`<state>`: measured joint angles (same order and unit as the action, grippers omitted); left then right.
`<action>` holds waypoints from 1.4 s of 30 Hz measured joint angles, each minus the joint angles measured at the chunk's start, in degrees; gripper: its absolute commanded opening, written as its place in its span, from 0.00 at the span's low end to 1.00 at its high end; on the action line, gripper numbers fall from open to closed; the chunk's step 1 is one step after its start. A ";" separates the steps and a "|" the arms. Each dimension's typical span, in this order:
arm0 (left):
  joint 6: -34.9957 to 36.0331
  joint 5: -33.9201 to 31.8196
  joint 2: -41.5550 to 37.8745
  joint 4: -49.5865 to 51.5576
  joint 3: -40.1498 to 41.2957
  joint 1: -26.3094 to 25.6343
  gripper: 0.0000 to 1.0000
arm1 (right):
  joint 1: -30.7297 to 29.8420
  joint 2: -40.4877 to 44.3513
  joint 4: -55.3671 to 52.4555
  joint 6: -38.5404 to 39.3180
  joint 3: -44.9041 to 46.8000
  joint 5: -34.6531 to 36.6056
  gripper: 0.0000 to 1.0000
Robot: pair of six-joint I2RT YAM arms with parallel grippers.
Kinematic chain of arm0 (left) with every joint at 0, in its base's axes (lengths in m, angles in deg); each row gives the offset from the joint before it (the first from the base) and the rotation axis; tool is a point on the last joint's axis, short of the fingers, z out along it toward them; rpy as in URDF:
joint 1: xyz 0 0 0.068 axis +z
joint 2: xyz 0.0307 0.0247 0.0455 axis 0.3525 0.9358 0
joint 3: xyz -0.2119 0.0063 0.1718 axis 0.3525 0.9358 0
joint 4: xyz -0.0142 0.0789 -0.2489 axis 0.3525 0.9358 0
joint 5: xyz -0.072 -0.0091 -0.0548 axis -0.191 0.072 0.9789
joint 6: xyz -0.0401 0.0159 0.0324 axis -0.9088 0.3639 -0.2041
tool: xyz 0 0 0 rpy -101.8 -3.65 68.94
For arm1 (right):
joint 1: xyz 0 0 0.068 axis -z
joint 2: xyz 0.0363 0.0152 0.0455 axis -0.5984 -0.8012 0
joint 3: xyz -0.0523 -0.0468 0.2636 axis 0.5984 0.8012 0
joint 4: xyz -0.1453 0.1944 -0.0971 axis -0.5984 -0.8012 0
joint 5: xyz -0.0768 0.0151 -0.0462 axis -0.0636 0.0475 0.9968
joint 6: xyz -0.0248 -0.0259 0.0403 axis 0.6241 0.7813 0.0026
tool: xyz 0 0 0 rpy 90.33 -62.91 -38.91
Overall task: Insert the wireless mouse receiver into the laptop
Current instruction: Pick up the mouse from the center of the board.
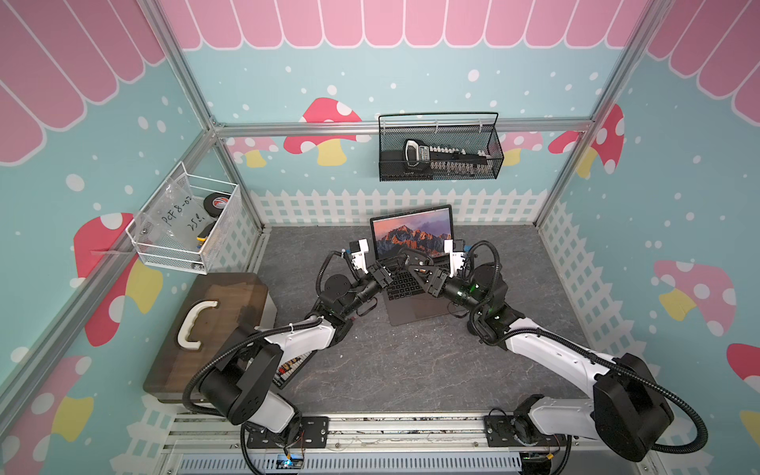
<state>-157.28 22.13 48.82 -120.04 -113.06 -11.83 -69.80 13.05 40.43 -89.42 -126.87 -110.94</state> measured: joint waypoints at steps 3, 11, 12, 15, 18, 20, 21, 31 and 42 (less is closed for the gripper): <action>-1.40 1.01 1.97 -3.72 -0.70 -0.63 0.42 | -0.02 -0.13 0.39 -1.29 -0.04 -0.52 0.00; -1.88 1.60 2.45 -6.95 -1.11 -1.66 0.35 | -0.04 -0.59 2.82 -4.72 -0.15 -1.95 0.00; -1.84 1.60 2.47 -7.02 -1.18 -1.64 0.35 | -0.04 -0.59 2.97 -4.94 -0.15 -1.99 0.00; -1.05 1.70 2.47 -7.02 -1.40 -1.66 0.42 | -0.02 -0.57 3.30 -5.16 -0.09 -2.23 0.00; -0.15 2.16 2.43 -6.38 -1.95 -1.70 0.45 | -0.09 -0.57 3.15 -5.07 0.09 -3.34 0.00; 0.44 2.29 2.43 -5.92 -2.19 -1.68 0.44 | -0.13 -0.55 2.86 -5.01 0.17 -3.89 0.00; 0.59 2.43 2.43 -5.62 -2.38 -1.68 0.41 | -0.24 -0.55 2.84 -4.94 0.24 -4.13 0.00; 1.97 4.13 2.43 -6.49 -3.15 -1.22 0.47 | -0.35 1.66 1.99 -4.94 0.96 -4.00 0.00; 2.47 4.39 2.14 -6.78 -3.13 0.28 0.26 | -0.33 2.47 1.55 -5.81 1.46 -3.63 0.00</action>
<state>-154.81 26.52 50.96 -126.81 -116.19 -11.54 -70.12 15.52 41.99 -95.24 -125.40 -114.57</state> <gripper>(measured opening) 0.245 0.307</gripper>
